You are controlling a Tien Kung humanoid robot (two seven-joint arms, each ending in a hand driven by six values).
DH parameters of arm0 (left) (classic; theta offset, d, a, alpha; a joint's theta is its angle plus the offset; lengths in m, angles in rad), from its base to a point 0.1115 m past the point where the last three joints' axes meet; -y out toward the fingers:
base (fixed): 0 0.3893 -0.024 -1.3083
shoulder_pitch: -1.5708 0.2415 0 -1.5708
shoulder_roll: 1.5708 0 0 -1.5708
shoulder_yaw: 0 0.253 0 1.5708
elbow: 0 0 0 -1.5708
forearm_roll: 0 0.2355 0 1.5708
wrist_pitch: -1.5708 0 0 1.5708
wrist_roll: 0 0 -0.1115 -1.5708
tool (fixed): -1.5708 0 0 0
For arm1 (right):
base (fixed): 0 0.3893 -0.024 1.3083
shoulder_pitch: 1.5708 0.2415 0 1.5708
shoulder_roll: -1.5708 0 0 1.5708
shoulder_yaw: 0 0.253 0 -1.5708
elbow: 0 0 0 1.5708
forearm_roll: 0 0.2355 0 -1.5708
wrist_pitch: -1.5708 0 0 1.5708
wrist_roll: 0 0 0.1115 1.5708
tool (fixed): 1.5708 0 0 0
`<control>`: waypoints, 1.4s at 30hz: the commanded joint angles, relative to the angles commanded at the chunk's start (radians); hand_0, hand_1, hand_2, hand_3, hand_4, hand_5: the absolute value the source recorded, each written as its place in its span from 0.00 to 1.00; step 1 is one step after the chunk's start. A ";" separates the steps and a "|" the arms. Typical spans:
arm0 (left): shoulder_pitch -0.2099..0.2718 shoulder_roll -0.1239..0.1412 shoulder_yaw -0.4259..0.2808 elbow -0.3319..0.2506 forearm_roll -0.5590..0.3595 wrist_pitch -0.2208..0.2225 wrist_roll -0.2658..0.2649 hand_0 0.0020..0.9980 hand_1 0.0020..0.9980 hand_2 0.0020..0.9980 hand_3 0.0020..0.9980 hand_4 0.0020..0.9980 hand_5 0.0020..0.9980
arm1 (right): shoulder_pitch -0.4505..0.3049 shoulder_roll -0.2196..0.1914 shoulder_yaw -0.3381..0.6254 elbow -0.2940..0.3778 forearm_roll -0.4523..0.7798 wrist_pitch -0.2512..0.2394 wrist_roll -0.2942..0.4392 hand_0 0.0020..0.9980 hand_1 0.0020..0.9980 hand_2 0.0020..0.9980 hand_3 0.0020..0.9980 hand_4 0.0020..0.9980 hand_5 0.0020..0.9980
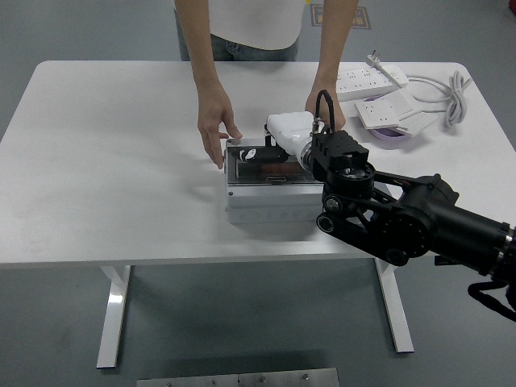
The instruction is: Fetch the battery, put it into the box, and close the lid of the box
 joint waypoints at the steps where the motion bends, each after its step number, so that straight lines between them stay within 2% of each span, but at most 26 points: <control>1: 0.000 0.000 0.000 0.000 0.000 0.000 0.000 0.56 0.72 0.65 0.59 0.69 0.18 | -0.001 -0.001 0.003 0.000 -0.001 0.000 0.000 0.19 0.36 0.42 0.42 0.93 1.00; 8: 0.002 -0.003 0.001 0.000 -0.003 0.001 0.001 0.56 0.72 0.65 0.59 0.69 0.18 | -0.020 -0.019 0.062 0.010 -0.016 0.003 -0.003 0.19 0.36 0.42 0.42 0.93 1.00; 15: 0.006 -0.008 0.004 0.000 -0.008 0.003 0.001 0.56 0.72 0.65 0.59 0.69 0.18 | -0.071 -0.060 0.194 0.051 -0.054 0.009 -0.004 0.19 0.35 0.41 0.41 0.93 1.00; 19: 0.008 -0.010 0.006 0.000 -0.012 0.004 0.000 0.56 0.72 0.65 0.59 0.68 0.18 | -0.113 -0.086 0.282 0.078 -0.095 -0.021 0.018 0.19 0.35 0.41 0.41 0.93 1.00; 21: 0.008 -0.012 0.006 0.000 -0.012 0.004 0.000 0.56 0.72 0.65 0.59 0.68 0.18 | -0.134 -0.094 0.326 0.081 -0.129 -0.056 0.049 0.19 0.35 0.41 0.41 0.93 1.00; 27: 0.008 -0.018 0.007 0.002 -0.014 0.004 -0.002 0.56 0.72 0.65 0.59 0.68 0.18 | -0.198 -0.107 0.461 0.057 -0.176 -0.197 0.176 0.19 0.35 0.41 0.41 0.93 1.00; 29: 0.008 -0.019 0.008 0.002 -0.015 0.005 -0.003 0.56 0.72 0.65 0.59 0.68 0.18 | -0.223 -0.111 0.503 0.035 -0.134 -0.258 0.236 0.19 0.35 0.41 0.41 0.93 1.00; 30: 0.008 -0.020 0.008 0.002 -0.015 0.005 -0.003 0.56 0.72 0.65 0.59 0.68 0.18 | -0.236 -0.112 0.525 0.022 -0.103 -0.291 0.273 0.20 0.35 0.41 0.41 0.99 1.00; 35: 0.007 -0.024 0.009 0.002 -0.019 0.006 -0.004 0.56 0.72 0.65 0.59 0.68 0.18 | -0.308 -0.114 0.627 -0.018 0.080 -0.414 0.461 0.20 0.35 0.41 0.41 0.99 1.00; 37: 0.006 -0.026 0.008 0.002 -0.016 0.005 -0.005 0.56 0.72 0.65 0.59 0.68 0.18 | -0.340 -0.115 0.672 -0.020 0.161 -0.447 0.542 0.23 0.36 0.42 0.42 1.00 1.00; 40: 0.004 -0.027 0.008 0.002 -0.016 0.005 -0.006 0.56 0.72 0.65 0.59 0.68 0.18 | -0.374 -0.116 0.727 -0.023 0.275 -0.449 0.653 0.23 0.36 0.42 0.42 1.00 1.00; 41: 0.004 -0.027 0.008 0.002 -0.016 0.005 -0.006 0.56 0.72 0.65 0.59 0.68 0.18 | -0.383 -0.116 0.743 -0.025 0.311 -0.443 0.685 0.34 0.38 0.45 0.47 0.99 1.00; 42: 0.003 -0.027 0.008 0.003 -0.017 0.006 -0.007 0.56 0.72 0.65 0.59 0.68 0.18 | -0.394 -0.117 0.760 -0.031 0.353 -0.435 0.721 0.34 0.38 0.45 0.47 0.99 1.00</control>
